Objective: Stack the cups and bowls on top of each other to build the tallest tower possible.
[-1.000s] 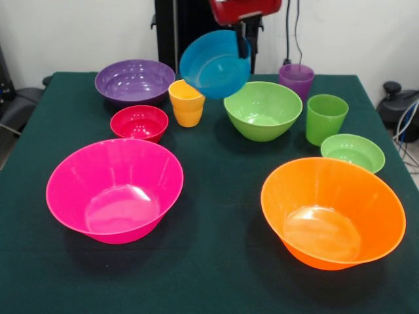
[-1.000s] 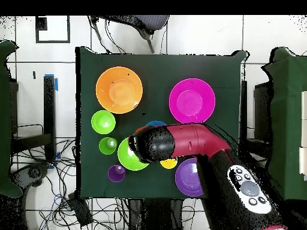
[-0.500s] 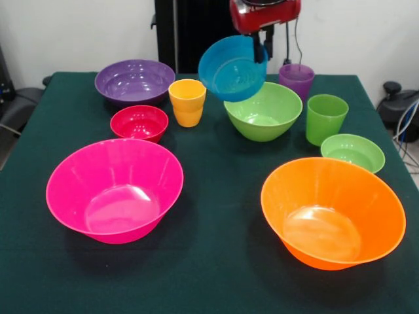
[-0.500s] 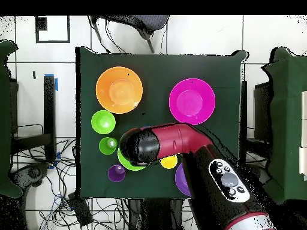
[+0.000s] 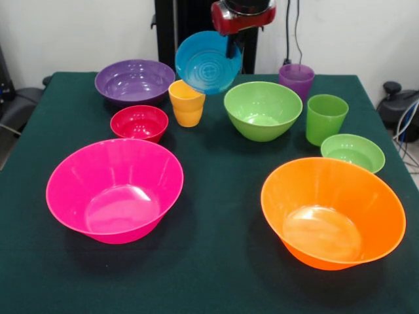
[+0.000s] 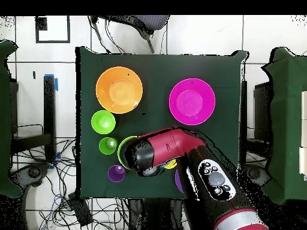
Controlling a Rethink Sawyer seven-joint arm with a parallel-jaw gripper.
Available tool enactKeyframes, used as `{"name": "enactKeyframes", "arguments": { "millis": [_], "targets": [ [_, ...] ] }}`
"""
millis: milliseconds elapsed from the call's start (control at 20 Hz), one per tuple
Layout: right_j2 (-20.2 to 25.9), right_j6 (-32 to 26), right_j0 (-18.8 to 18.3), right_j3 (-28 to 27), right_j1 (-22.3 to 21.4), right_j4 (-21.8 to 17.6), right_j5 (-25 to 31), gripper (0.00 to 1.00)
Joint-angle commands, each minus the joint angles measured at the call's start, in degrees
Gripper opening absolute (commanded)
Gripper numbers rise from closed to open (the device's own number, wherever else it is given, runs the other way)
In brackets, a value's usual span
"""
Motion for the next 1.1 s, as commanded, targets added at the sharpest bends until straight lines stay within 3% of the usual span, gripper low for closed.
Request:
{"name": "enactKeyframes", "arguments": {
  "millis": [50, 550, 950, 1100],
  "targets": [
    [-2.4, 0.8, 1.5, -3.6, 5.1, -4.3, 0.5, 0.00],
    [-2.3, 0.8, 1.3, -2.5, 4.2, -3.5, -1.5, 0.00],
    [3.0, 1.0, -5.7, 4.0, 1.7, 0.6, -16.6, 0.00],
    [5.7, -0.2, -8.5, 6.0, -0.4, 1.9, -19.1, 0.00]
  ]
}}
